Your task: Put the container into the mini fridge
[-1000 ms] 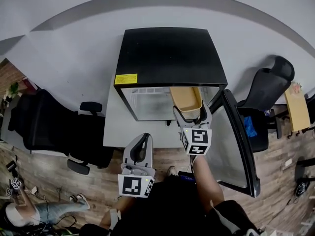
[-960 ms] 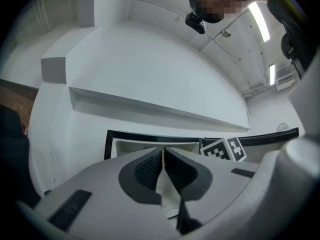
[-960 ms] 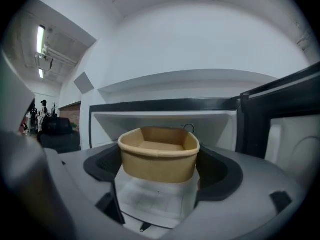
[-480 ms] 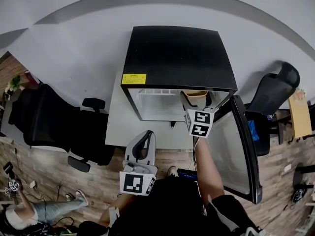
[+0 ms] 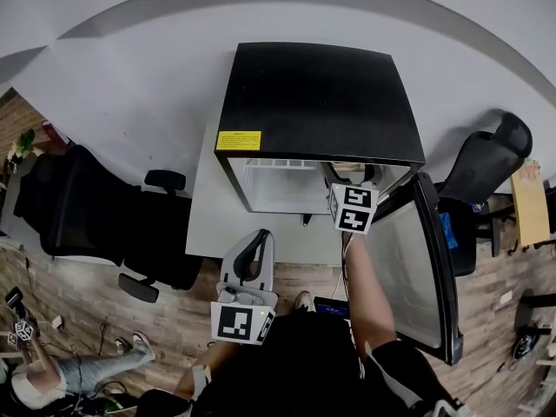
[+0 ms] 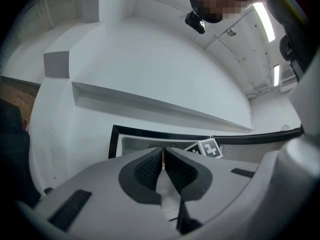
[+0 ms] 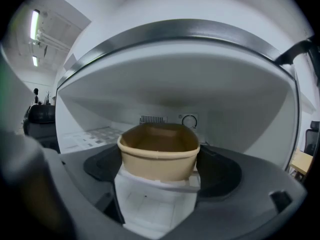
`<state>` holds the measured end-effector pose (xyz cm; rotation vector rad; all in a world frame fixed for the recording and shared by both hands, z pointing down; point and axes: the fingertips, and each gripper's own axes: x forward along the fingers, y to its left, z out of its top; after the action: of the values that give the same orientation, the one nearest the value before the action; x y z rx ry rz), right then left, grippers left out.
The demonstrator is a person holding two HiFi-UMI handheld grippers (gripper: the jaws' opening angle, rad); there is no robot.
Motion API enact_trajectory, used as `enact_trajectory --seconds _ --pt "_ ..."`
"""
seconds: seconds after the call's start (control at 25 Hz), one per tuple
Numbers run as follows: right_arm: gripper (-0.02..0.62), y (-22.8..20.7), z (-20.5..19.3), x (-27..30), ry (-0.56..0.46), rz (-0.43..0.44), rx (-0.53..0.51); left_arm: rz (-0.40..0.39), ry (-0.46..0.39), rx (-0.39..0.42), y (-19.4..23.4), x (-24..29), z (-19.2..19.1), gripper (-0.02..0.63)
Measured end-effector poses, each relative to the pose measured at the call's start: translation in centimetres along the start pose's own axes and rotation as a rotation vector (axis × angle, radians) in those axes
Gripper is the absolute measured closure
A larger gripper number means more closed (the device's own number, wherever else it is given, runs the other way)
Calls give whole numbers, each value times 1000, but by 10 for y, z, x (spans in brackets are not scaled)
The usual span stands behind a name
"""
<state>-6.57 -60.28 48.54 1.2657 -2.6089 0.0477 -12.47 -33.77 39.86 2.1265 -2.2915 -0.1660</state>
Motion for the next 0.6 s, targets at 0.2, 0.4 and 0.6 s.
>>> enact_trajectory --seconds 0.2,0.4,0.6 --pt "115 0 1 1 -12 5 4 2 1 -2 1 -2 0 584" --pt "115 3 0 0 1 9 -14 -2 -1 -3 2 -8 0 584" --pt "114 2 -2 -19 -6 -23 -4 -11 -7 -10 7 -25 3 584"
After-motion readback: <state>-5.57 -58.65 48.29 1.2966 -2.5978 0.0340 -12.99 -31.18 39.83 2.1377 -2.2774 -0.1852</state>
